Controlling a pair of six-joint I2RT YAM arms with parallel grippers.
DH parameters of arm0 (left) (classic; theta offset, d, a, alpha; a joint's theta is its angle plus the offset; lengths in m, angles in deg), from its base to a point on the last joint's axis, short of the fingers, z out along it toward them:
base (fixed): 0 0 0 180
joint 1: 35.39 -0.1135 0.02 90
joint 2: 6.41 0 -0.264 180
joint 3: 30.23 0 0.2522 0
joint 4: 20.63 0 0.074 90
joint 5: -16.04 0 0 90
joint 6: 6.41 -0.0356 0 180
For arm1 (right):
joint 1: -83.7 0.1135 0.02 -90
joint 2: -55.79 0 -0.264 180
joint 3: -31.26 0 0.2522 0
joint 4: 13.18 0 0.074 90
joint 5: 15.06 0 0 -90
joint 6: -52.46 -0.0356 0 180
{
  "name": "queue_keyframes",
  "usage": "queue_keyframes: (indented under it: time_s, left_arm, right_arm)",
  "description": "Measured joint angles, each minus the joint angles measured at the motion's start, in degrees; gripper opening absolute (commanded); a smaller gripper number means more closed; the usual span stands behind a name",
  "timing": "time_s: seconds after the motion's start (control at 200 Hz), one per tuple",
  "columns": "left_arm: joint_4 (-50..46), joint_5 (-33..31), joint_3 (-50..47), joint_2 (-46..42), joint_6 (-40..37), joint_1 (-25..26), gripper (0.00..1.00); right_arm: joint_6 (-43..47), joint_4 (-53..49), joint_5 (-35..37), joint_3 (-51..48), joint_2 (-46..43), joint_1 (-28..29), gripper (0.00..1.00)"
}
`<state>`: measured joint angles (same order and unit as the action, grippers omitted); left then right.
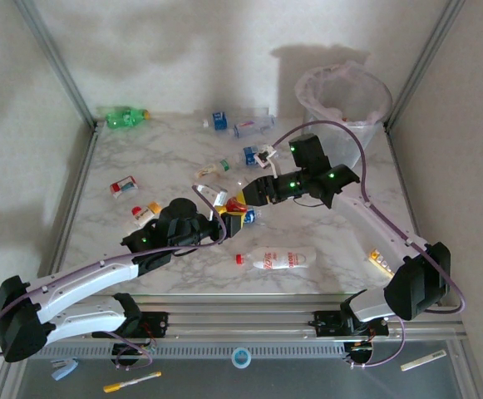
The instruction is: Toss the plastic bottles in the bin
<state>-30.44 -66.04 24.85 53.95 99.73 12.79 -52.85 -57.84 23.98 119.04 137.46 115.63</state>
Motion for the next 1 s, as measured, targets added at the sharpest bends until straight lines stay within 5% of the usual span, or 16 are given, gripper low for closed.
queue_keyframes:
  time_s: [0.08,0.175,0.3,0.465,0.721,1.001]
  left_arm:
    - [0.0,0.0,0.0,0.0,0.0,0.0,0.52]
    - [0.4,0.0,0.0,0.0,-0.2,0.1,0.83]
    - [1.4,0.0,0.0,-0.3,-0.2,0.5,0.99]
    - [2.4,-1.1,-0.6,-1.9,0.3,0.5,1.0]
    - [3.1,-3.2,-3.5,-4.7,1.5,0.5,1.0]
    - [4.0,-5.0,-6.6,-7.1,3.7,0.5,1.0]
  right_arm:
    - [0.4,-0.2,0.0,0.2,0.1,0.0,0.62]
    - [0.8,-0.7,0.0,0.4,0.2,0.0,0.6]
    - [1.0,-2.4,0.4,0.7,0.2,0.5,0.53]
    - [1.9,-4.2,6.8,1.8,-0.6,0.6,0.46]
    - [4.0,-4.4,26.6,5.2,-7.5,-1.9,0.44]
    - [11.3,8.1,51.1,5.1,-19.4,-4.3,0.4]
